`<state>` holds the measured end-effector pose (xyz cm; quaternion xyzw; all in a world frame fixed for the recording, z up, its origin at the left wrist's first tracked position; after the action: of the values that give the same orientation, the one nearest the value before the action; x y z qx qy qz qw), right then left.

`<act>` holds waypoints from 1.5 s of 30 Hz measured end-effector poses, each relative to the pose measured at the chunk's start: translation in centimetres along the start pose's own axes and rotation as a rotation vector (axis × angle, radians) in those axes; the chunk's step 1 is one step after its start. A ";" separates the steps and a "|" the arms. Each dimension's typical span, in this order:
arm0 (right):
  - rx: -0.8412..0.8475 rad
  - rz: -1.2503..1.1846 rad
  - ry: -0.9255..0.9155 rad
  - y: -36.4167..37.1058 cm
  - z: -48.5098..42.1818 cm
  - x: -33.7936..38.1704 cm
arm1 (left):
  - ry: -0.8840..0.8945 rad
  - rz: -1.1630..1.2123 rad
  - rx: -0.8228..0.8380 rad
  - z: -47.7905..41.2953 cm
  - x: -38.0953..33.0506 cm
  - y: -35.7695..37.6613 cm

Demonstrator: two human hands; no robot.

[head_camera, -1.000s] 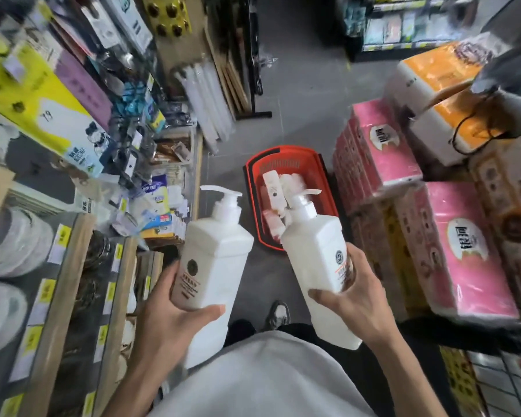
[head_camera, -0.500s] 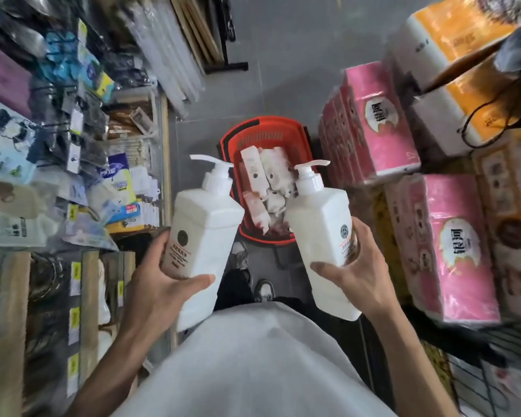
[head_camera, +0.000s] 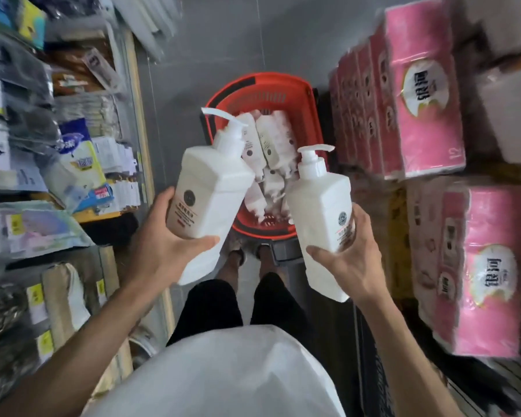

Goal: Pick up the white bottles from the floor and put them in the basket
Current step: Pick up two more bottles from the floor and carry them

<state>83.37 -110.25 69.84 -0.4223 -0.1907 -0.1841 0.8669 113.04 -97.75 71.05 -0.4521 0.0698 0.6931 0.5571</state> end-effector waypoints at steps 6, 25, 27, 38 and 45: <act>0.049 0.038 0.054 5.3 -13.0 -2.4 | -0.081 0.038 0.031 -12.4 3.1 8.6; 0.152 0.286 0.069 18.1 -38.5 -10.4 | -0.329 0.014 -0.046 -31.8 15.5 24.2; 0.128 0.228 0.047 18.2 -38.5 -11.1 | -0.307 0.026 -0.036 -32.5 15.4 24.8; 0.123 0.269 0.017 13.9 -34.0 -10.2 | -0.108 -0.040 0.097 -31.3 7.6 24.9; 0.144 0.292 -0.039 9.1 -28.2 -7.1 | 0.081 -0.222 0.185 -26.2 0.4 22.0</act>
<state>86.59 -126.54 44.27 -0.3857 -0.1568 -0.0339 0.9086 109.07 -121.34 46.63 -0.4313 0.1052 0.5991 0.6664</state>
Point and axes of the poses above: each hand's wrist, its own z-axis away from the middle knuckle, its own y-axis out of the palm, x = y × z, the point moved 3 cm from there along -z, towards the middle knuckle, and after that the axes turned 10 degrees about z, right-handed, at the moved point
